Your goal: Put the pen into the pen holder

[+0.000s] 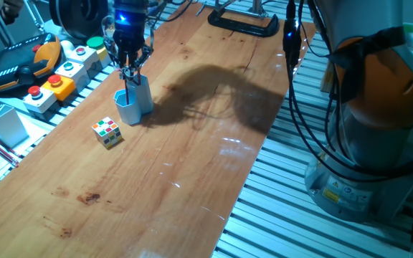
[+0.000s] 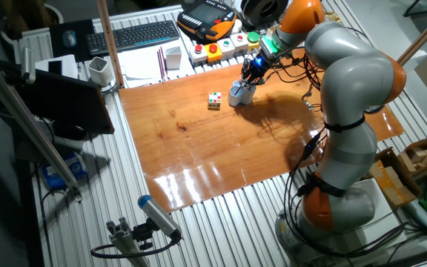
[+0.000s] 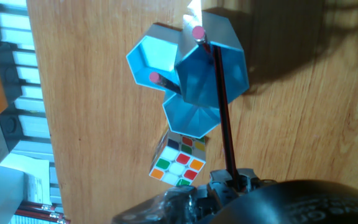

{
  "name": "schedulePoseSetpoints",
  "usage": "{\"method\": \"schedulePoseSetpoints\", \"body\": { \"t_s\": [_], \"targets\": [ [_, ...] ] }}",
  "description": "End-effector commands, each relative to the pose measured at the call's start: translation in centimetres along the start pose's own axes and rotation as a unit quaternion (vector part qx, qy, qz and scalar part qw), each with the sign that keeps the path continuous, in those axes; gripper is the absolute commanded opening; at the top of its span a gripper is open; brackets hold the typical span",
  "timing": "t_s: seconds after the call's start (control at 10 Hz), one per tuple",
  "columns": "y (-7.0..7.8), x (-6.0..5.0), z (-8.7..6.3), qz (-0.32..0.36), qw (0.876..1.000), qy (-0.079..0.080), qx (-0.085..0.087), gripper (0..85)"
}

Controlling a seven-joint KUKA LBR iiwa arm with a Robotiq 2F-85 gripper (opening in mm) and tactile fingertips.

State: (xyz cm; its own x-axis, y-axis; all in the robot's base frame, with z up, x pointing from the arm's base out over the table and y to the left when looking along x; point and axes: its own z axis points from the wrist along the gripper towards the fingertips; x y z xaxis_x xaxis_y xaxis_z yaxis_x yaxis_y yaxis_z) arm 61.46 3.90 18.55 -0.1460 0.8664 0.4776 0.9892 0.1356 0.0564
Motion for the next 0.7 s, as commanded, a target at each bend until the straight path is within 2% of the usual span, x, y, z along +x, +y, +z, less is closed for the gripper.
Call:
{"method": "schedulePoseSetpoints", "body": {
  "t_s": [0.0, 0.6],
  "targets": [
    [-0.01, -0.15, 0.14, -0.001, 1.0, 0.0, 0.0, 1.0],
    [-0.17, -0.91, 0.83, -0.004, 1.0, 0.002, -0.003, 1.0]
  ]
}}
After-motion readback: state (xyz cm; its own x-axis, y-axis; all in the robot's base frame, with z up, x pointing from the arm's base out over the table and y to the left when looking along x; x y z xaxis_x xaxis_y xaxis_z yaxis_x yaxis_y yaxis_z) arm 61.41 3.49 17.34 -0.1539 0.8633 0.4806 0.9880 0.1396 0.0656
